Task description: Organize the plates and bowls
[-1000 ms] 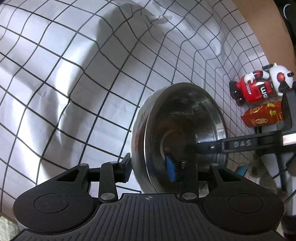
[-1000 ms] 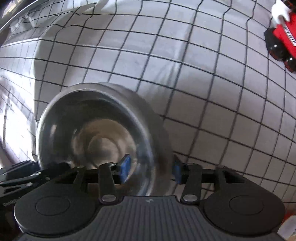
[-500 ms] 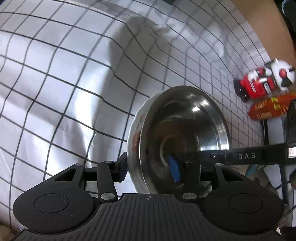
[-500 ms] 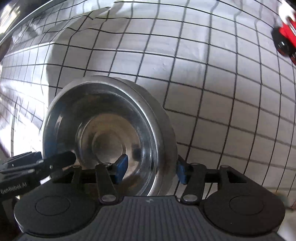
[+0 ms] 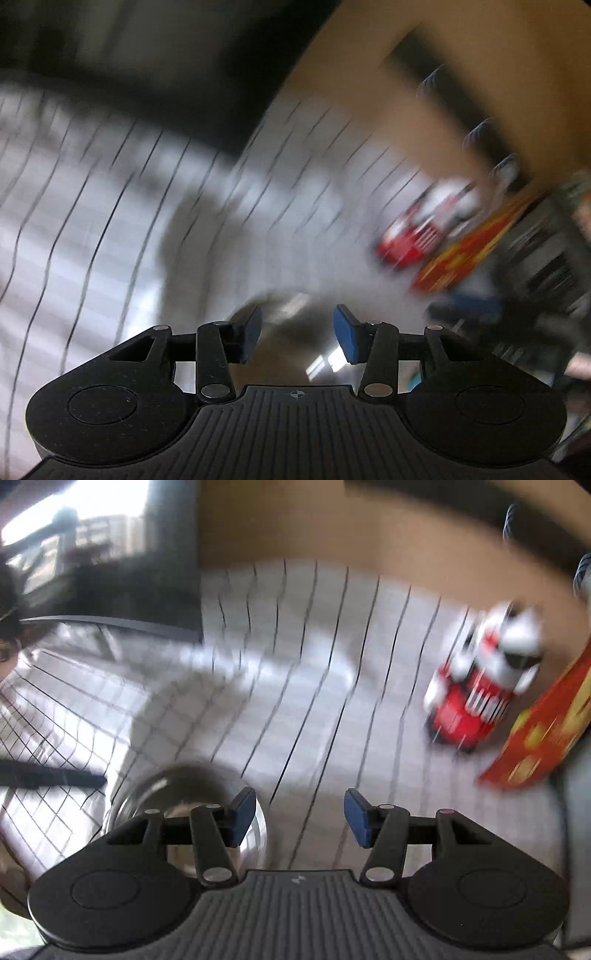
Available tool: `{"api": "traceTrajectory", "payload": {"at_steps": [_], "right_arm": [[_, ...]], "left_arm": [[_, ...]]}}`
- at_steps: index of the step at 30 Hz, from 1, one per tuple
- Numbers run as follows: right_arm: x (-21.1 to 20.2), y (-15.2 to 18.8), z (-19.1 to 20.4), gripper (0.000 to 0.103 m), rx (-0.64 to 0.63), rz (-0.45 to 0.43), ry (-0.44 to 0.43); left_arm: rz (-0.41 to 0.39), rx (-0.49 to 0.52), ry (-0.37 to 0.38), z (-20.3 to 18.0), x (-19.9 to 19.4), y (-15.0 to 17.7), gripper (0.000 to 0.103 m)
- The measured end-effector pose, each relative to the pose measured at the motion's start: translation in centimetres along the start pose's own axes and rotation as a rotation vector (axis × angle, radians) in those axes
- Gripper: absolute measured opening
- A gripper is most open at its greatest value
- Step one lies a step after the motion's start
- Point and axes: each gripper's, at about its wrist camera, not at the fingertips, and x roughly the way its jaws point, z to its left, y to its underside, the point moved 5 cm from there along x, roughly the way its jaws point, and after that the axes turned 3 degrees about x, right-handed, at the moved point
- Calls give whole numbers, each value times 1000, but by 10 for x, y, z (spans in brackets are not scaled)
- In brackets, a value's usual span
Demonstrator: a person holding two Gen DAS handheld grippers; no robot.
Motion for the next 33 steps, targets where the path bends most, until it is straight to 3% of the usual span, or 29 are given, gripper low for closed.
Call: {"api": "traceTrajectory", "payload": {"at_steps": [2, 4, 6, 9, 15, 19, 24, 28, 33], "right_arm": [[-22, -5, -7, 63, -21, -102, 12], [-37, -11, -16, 67, -11, -173, -4], [-48, -15, -27, 68, 3, -193, -41], [-51, -12, -43, 68, 32, -191, -107], [-55, 24, -78, 68, 35, -222, -152], [-44, 51, -117, 66, 108, -118, -147], [-37, 76, -155, 58, 155, -60, -82], [-31, 90, -169, 52, 168, -40, -61], [-23, 111, -173, 41, 194, 26, -81]], "left_arm": [[-109, -22, 73, -26, -13, -8, 32], [-154, -26, 142, -51, -17, -10, 17], [-155, 4, 166, -78, -14, -6, 17], [-129, 21, 133, -109, -5, 9, 17], [-65, 48, -21, -140, 24, 34, 14], [-29, 90, 4, -161, 30, 48, 15], [69, 131, 5, -174, 53, 56, 17], [149, 140, 35, -172, 65, 65, 17], [172, 179, 60, -180, 69, 79, 17]]}}
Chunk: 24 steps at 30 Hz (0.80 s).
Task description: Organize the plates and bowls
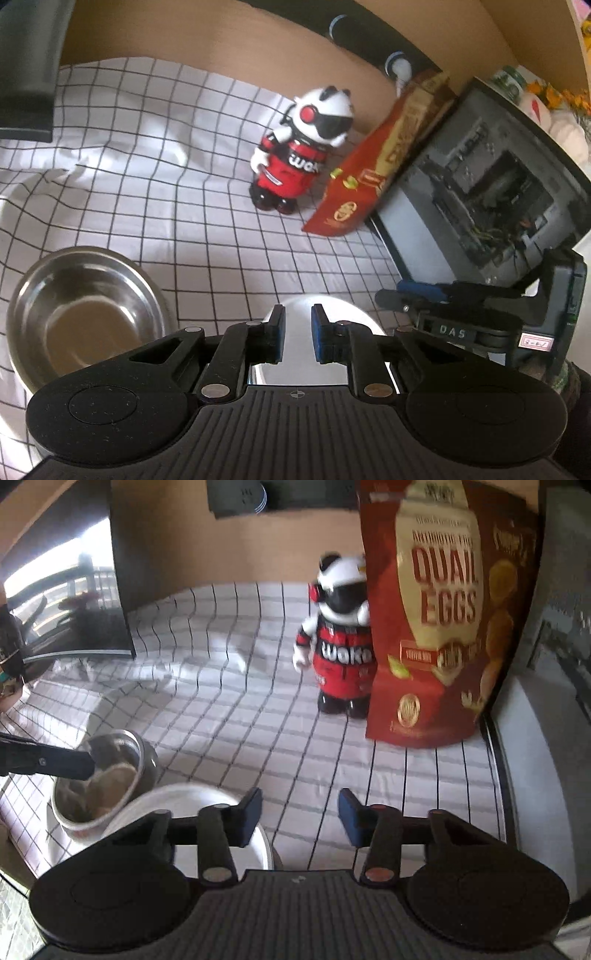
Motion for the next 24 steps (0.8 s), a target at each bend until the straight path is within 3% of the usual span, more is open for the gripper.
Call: {"api": "traceTrajectory", "payload": {"at_steps": [3, 7, 14, 15, 17, 24], "right_arm": [[-5, 14, -3, 41, -16, 28, -21], [-4, 23, -6, 41, -35, 31, -36], [10, 39, -1, 41, -50, 68, -106], [12, 41, -1, 41, -56, 73, -100], [14, 43, -3, 41, -55, 76, -98], [17, 52, -9, 43, -16, 123, -80]], "left_arm": [[29, 14, 1, -10, 5, 7, 17], [53, 100, -159, -19, 13, 17, 17], [143, 74, -266, -17, 25, 34, 17], [160, 55, -285, -14, 28, 36, 22], [180, 11, -277, -8, 32, 40, 40], [210, -136, -181, 11, 51, 48, 45]]}}
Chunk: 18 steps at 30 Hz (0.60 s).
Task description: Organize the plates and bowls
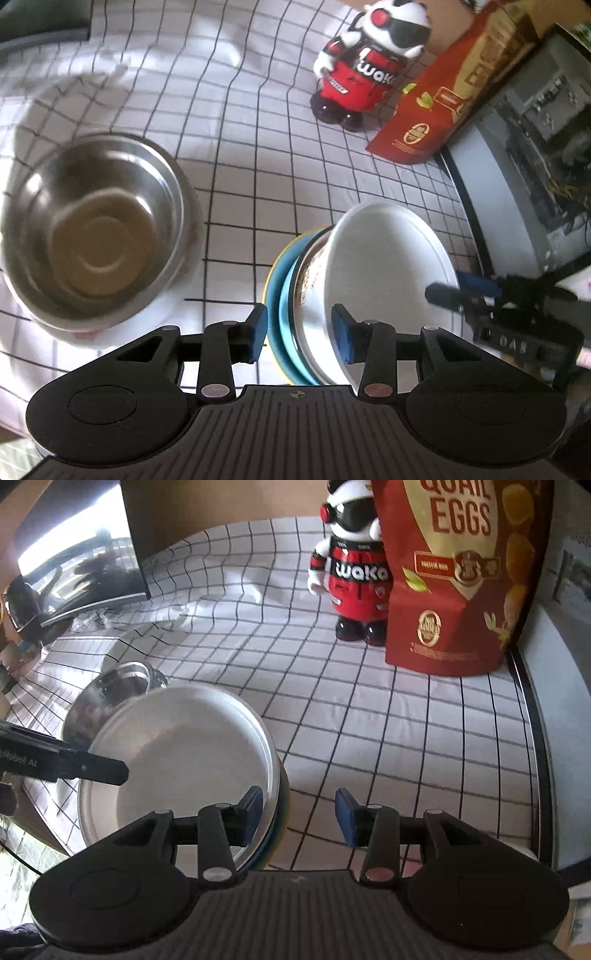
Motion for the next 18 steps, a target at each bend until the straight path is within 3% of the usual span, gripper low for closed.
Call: {"api": "traceTrajectory", "payload": {"at_steps": [12, 15, 18], "right_arm": [[61, 23, -5, 44, 274, 261, -201], [67, 27, -3, 44, 331, 293, -265], [69, 24, 1, 45, 335, 285, -266]], "left_arm": [[6, -52, 18, 9, 23, 5, 45], [15, -62, 22, 11, 30, 6, 43], [23, -64, 48, 11, 35, 5, 42]]}}
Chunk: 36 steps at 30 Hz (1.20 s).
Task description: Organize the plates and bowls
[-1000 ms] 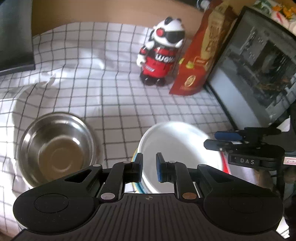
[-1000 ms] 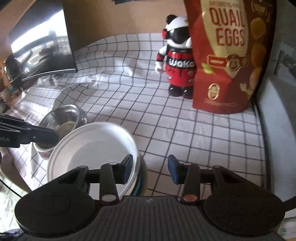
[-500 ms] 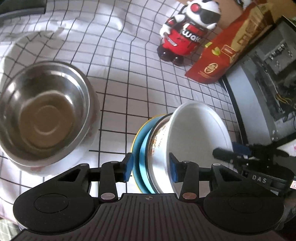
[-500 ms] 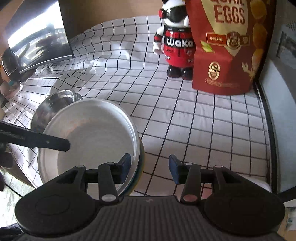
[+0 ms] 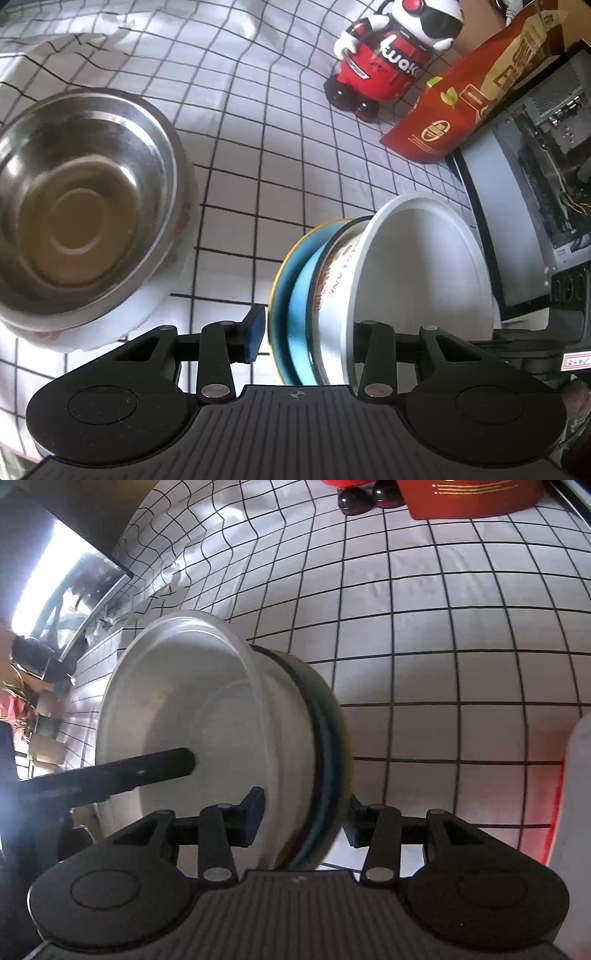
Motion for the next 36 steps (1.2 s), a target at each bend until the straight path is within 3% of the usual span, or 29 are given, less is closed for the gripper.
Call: {"api": "traceTrajectory", "payload": {"at_steps": [5, 17, 23, 26, 30, 36], "right_arm": [[2, -1, 5, 48, -6, -3, 22], [28, 2, 53, 52, -110, 63, 31], [29, 1, 60, 54, -136, 57, 61], [27, -2, 60, 56, -148, 25, 92], [13, -6, 67, 55, -228, -86, 165], [-4, -22, 57, 55, -189, -159, 168]], "left_arm": [[0, 21, 12, 1, 1, 0, 38], [48, -78, 9, 47, -28, 15, 40], [52, -87, 23, 50, -30, 16, 40], [44, -53, -2, 45, -30, 12, 38], [-19, 2, -55, 39, -36, 3, 36], [-53, -38, -52, 42, -43, -12, 33]]}}
